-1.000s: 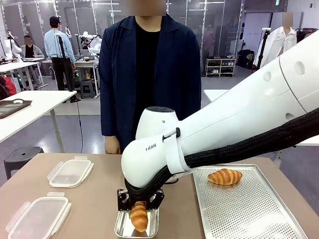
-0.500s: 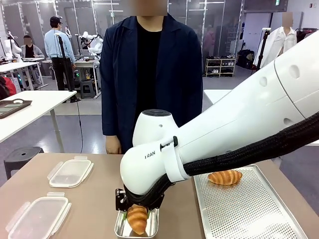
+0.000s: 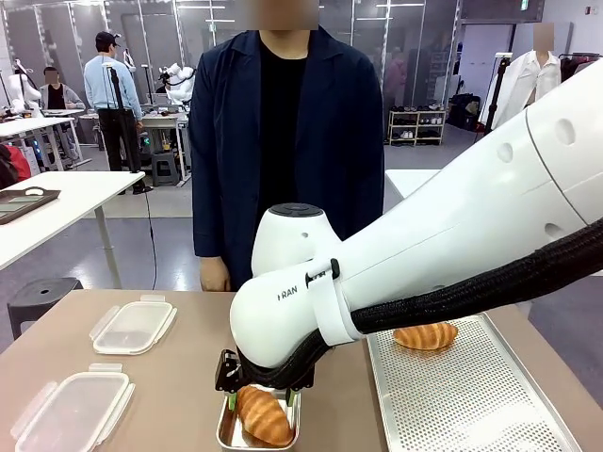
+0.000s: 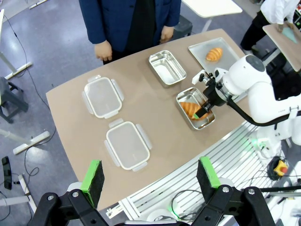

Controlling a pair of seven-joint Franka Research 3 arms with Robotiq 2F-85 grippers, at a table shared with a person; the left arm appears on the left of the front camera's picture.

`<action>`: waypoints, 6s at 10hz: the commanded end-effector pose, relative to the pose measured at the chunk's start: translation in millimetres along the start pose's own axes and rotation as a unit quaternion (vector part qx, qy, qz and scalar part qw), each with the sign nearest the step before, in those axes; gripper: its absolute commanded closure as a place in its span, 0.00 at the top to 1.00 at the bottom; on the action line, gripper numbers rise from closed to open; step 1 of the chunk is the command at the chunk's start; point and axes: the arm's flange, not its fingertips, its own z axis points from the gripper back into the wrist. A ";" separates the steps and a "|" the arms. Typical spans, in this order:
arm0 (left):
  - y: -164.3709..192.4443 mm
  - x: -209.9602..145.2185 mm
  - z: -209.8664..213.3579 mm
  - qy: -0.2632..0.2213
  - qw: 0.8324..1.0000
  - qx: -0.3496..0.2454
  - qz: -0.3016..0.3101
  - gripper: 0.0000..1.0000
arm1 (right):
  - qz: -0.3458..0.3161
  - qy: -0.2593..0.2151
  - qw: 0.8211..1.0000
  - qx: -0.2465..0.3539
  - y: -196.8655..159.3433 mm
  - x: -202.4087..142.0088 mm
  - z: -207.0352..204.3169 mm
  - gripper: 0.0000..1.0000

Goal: Place the bread into the airtight container.
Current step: Pick up a Butter Roll and place it into an empty Airtight Container.

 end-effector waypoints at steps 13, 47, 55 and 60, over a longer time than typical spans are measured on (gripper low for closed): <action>-1.2 3.0 2.1 -0.002 1.000 -0.004 -0.003 1.00 | 0.001 0.000 1.000 0.000 1.1 -0.6 -0.4 1.00; -1.2 3.0 2.1 -0.002 1.000 -0.004 -0.003 1.00 | 0.501 -0.129 0.855 -0.025 -371.9 30.8 196.1 1.00; -1.2 3.0 2.1 -0.002 1.000 -0.004 -0.003 1.00 | 0.358 -0.288 0.888 -0.006 -500.6 -98.3 243.7 1.00; -1.2 3.0 2.1 -0.002 1.000 -0.004 -0.003 1.00 | 0.216 -0.403 0.887 0.069 -572.0 -205.3 209.1 1.00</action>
